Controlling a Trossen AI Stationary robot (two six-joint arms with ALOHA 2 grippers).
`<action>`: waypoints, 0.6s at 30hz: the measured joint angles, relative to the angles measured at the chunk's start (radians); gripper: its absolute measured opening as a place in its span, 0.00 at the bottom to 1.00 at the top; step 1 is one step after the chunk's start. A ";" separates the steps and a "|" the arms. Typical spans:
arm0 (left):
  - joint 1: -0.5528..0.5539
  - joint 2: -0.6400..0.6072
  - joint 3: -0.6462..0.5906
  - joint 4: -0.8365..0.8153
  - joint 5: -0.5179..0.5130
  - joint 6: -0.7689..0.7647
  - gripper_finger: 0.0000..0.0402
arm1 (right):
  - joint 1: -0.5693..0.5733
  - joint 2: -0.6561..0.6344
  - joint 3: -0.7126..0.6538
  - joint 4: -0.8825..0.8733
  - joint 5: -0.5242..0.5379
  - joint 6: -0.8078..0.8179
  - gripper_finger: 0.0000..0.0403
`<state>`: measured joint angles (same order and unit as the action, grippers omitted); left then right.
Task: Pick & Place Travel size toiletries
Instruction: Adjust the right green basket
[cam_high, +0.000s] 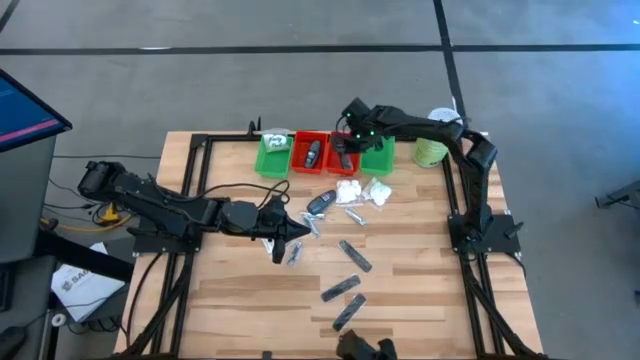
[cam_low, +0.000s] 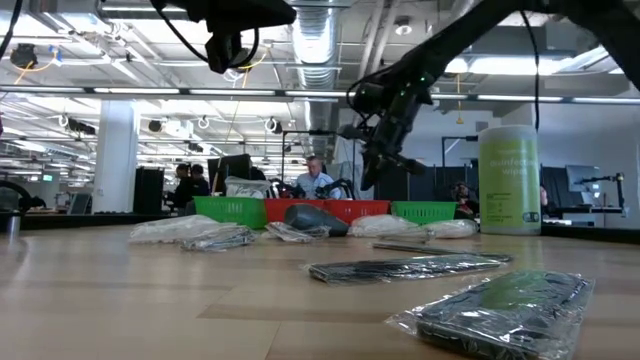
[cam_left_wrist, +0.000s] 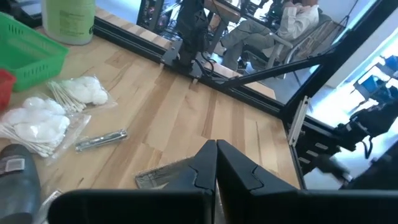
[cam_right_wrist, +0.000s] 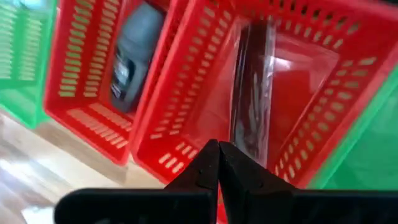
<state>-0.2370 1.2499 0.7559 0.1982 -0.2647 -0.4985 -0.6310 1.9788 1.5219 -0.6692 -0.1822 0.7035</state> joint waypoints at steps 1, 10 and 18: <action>-0.001 0.000 0.000 -0.001 -0.001 -0.005 0.00 | 0.004 0.012 0.016 0.001 0.000 0.000 0.00; -0.012 0.000 0.000 -0.016 -0.003 -0.008 0.00 | 0.022 0.142 0.154 -0.073 0.020 -0.023 0.00; -0.013 0.000 0.000 -0.026 -0.007 -0.007 0.00 | 0.024 0.216 0.241 -0.137 0.027 -0.031 0.00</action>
<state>-0.2497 1.2503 0.7559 0.1718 -0.2713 -0.5056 -0.6068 2.1947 1.7631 -0.8065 -0.1555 0.6727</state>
